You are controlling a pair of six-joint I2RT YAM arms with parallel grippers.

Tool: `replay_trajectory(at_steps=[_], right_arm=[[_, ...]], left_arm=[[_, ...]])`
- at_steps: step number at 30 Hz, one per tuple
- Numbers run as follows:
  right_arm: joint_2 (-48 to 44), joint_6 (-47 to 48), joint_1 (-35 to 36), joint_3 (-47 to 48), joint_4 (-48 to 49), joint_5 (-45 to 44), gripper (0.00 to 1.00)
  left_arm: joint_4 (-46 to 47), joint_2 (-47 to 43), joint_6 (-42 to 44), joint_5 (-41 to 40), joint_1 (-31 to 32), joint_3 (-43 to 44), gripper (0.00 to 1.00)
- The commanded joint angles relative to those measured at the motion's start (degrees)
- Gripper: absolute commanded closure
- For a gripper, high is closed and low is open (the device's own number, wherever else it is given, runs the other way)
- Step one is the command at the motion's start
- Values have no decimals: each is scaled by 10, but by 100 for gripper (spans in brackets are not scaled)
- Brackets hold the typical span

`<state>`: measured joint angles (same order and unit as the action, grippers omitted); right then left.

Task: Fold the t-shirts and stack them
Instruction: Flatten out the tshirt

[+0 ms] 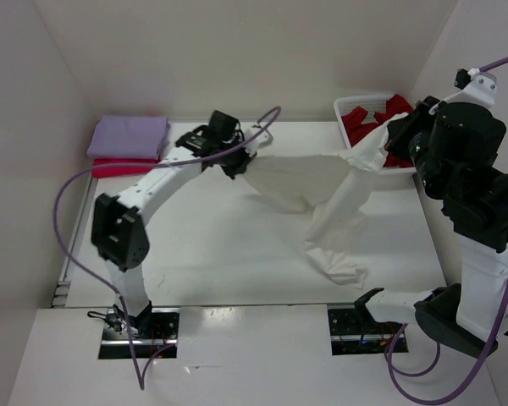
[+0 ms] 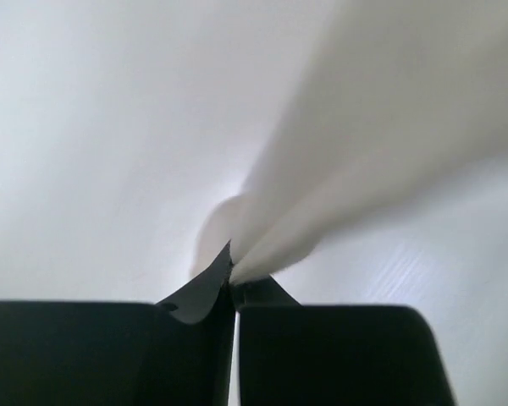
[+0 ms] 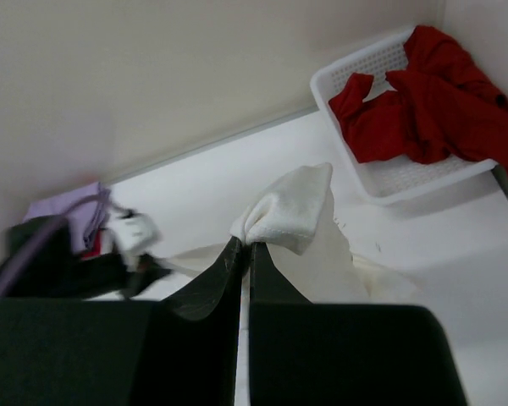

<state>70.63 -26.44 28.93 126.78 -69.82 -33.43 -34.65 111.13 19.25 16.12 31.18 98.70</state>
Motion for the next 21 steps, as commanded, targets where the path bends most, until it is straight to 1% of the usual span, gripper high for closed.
replay_trajectory(at_steps=[1,2,3,4,5,6,7,8,9,10,11,13,14,15,18,21], right_arm=[[23,30,-8,42,43,-18,100],[36,40,-8,55,49,-12,100],[42,45,-8,70,49,-12,100],[51,52,-8,113,49,-12,100],[61,59,-8,141,49,-12,100],[70,64,-8,169,41,-12,100],[75,64,-8,201,49,-12,100],[75,70,-8,215,54,-6,100],[75,75,-8,238,54,3,100],[75,75,-8,245,59,11,100],[75,81,-8,245,59,27,100],[69,89,-8,251,73,53,100],[64,96,-8,251,79,64,100],[64,96,-8,265,79,77,100],[64,96,-8,292,91,71,100],[80,96,-8,297,91,58,100]], left_arm=[[-72,-152,68,-118,21,-3,100],[-108,-168,68,-149,21,11,100],[-124,-186,76,-168,21,17,100],[-138,-224,82,-190,21,23,100],[-160,-244,95,-242,21,31,100],[-171,-262,102,-267,21,42,100],[-181,-296,109,-292,21,73,100],[-201,-311,126,-340,21,91,100],[-209,-339,133,-360,27,109,100],[-215,-352,138,-377,27,149,100],[-222,-362,144,-410,27,171,100],[-230,-376,144,-431,16,218,100],[-237,-384,144,-431,5,268,100],[-242,-384,144,-437,-1,296,100],[-251,-384,144,-421,-19,369,100],[-257,-384,144,-420,-25,364,100]])
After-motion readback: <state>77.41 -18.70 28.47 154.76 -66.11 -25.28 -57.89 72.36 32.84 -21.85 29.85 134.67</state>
